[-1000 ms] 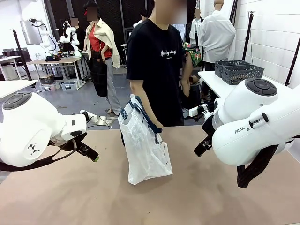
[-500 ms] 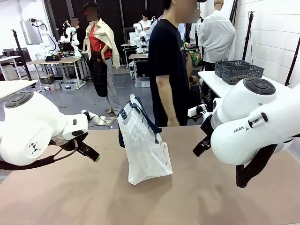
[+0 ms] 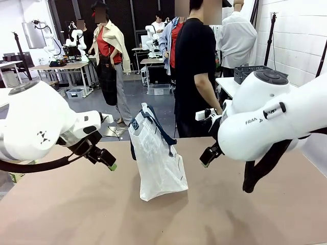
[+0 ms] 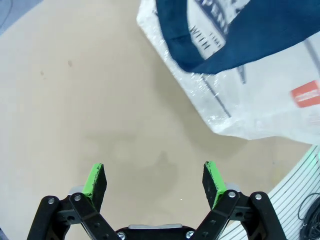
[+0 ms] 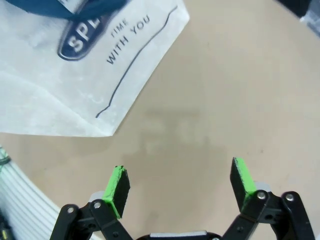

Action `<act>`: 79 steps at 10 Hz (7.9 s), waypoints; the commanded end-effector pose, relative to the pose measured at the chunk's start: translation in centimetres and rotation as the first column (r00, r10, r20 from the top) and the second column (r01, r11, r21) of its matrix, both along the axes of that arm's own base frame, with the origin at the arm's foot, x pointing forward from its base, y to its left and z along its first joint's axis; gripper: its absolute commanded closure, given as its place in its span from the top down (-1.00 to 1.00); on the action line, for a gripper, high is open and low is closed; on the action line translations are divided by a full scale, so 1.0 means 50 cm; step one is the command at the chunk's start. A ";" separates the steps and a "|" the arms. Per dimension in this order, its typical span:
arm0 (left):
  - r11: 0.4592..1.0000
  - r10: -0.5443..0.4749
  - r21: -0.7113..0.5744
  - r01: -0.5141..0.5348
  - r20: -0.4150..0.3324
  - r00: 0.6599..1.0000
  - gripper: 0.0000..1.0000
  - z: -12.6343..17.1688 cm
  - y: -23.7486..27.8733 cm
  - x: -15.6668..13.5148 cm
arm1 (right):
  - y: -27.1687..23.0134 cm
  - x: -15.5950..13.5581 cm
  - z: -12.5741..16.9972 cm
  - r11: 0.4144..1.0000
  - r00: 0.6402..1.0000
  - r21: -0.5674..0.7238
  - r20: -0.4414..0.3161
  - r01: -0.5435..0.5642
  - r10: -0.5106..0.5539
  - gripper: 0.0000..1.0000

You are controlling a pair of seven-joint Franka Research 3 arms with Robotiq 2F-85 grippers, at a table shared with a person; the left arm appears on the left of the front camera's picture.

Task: Transfer purchased items from the store into the shopping bag.
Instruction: Open the Reusable shopping bag in the center of the table.

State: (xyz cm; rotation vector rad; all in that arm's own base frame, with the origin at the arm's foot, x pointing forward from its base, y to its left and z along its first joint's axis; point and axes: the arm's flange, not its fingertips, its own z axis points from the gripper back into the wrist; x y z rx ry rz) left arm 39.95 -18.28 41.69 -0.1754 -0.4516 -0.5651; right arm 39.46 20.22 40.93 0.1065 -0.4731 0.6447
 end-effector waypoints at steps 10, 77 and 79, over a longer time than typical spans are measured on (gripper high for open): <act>0.985 0.038 -0.172 -0.022 0.087 0.996 1.00 0.301 -0.019 0.120 | 0.205 0.160 0.340 0.987 0.978 -0.122 -0.168 0.106 -0.126 1.00; 0.993 0.120 0.029 -0.117 -0.177 0.977 -1.00 0.188 -0.070 0.213 | 0.148 0.214 0.246 0.887 0.986 -0.449 -0.063 0.110 -0.155 -1.00; 0.996 0.086 0.043 -0.082 -0.108 0.990 -1.00 0.171 -0.097 0.231 | 0.142 0.208 0.230 0.926 0.990 -0.368 -0.074 0.088 -0.123 -1.00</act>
